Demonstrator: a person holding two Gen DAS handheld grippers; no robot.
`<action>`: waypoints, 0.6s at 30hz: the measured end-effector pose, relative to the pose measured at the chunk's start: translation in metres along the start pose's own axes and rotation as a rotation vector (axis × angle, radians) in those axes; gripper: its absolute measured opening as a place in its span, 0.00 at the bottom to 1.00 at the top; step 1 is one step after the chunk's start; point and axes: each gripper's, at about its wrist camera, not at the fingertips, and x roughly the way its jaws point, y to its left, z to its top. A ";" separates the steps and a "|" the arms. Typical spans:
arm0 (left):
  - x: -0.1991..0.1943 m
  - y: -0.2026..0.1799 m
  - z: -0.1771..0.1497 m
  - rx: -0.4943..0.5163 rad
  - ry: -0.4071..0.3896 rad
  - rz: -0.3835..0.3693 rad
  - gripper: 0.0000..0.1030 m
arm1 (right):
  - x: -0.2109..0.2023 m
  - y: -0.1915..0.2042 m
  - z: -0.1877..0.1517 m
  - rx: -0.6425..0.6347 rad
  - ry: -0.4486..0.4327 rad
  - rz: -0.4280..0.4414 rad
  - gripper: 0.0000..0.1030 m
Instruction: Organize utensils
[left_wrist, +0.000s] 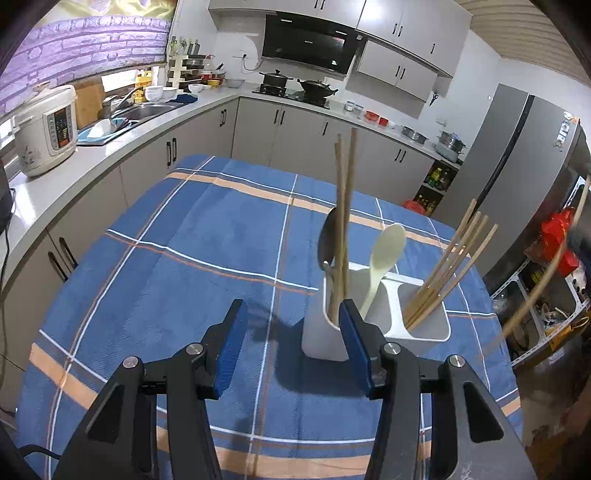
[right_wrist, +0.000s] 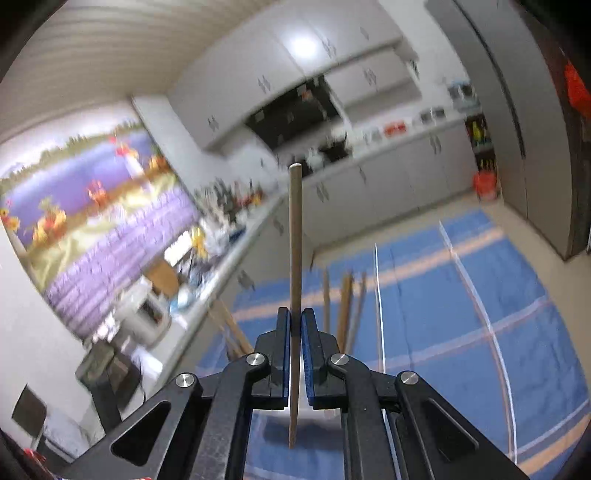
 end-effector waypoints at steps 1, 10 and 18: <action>-0.001 0.000 -0.001 -0.001 0.002 0.000 0.48 | 0.001 0.004 0.003 -0.006 -0.023 -0.006 0.07; -0.005 -0.004 -0.004 0.019 0.014 0.007 0.50 | 0.079 0.011 -0.037 -0.118 0.098 -0.167 0.09; -0.013 -0.004 -0.011 0.038 0.002 0.015 0.56 | 0.054 -0.009 -0.054 -0.067 0.124 -0.177 0.27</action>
